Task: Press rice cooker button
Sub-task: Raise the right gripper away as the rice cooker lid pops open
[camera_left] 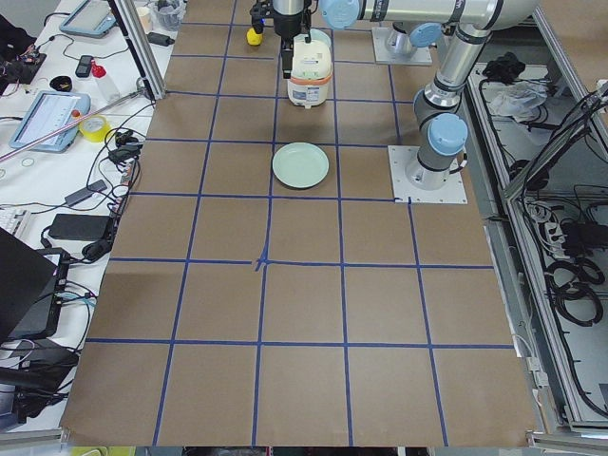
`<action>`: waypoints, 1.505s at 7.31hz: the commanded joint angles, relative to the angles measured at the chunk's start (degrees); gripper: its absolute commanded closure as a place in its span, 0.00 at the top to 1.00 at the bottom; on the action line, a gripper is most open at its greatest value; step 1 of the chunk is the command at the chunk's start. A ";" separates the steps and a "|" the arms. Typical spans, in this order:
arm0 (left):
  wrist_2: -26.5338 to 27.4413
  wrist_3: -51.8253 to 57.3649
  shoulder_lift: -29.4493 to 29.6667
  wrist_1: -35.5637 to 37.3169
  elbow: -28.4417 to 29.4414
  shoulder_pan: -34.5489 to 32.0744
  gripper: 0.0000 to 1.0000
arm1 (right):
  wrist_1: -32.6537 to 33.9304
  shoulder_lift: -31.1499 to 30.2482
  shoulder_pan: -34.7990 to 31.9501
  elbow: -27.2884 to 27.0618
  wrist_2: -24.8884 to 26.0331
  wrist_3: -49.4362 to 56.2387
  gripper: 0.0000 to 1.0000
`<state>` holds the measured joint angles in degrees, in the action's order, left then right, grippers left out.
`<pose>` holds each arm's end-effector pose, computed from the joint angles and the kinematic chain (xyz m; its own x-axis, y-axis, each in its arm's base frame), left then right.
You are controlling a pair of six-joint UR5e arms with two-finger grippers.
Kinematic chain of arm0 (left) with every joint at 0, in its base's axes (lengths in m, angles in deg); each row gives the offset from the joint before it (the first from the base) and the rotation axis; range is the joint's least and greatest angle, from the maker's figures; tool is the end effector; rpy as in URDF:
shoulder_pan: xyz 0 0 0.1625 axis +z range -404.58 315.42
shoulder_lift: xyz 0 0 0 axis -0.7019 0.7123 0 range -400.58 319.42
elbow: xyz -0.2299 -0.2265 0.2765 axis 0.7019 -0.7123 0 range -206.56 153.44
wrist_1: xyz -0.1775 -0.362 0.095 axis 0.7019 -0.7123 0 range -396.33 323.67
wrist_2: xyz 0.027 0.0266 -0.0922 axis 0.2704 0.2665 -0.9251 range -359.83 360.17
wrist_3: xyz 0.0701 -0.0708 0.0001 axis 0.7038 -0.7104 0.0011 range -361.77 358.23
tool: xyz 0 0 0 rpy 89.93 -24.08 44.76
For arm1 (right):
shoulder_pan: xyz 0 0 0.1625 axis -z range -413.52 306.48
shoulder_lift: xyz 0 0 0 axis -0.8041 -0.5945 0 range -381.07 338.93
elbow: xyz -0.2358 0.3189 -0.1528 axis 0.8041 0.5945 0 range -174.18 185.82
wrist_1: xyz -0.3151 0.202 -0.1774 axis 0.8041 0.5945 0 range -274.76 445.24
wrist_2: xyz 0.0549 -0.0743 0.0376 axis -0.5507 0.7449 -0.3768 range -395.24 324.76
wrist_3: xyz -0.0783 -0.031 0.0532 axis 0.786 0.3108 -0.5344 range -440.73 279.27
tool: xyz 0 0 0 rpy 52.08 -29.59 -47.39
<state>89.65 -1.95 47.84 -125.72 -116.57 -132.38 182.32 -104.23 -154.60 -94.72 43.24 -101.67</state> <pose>-0.1154 -0.4886 0.5024 -0.9991 -0.0412 0.0091 -0.0416 0.9984 -0.0380 0.2476 -0.4667 0.3534 -0.9720 0.2021 -0.1197 0.1696 0.9565 0.2374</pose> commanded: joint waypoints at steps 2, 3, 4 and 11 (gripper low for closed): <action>0.00 0.00 0.00 0.00 0.01 0.00 1.00 | 0.04 -0.68 0.00 1.57 -0.16 -3.72 0.19; 0.00 0.00 0.00 0.00 0.01 0.00 1.00 | -0.05 -0.94 0.00 3.41 -0.34 -8.20 0.68; 0.00 0.00 0.00 0.00 0.01 0.00 1.00 | -0.83 -1.29 -0.09 6.04 -2.60 -11.81 0.81; 0.00 0.00 0.00 0.00 0.01 0.00 1.00 | -14.88 -3.32 4.55 17.14 11.34 5.25 1.00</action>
<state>89.65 -1.95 47.84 -125.71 -116.56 -132.38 169.53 -107.61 -151.74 -77.92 51.78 -101.85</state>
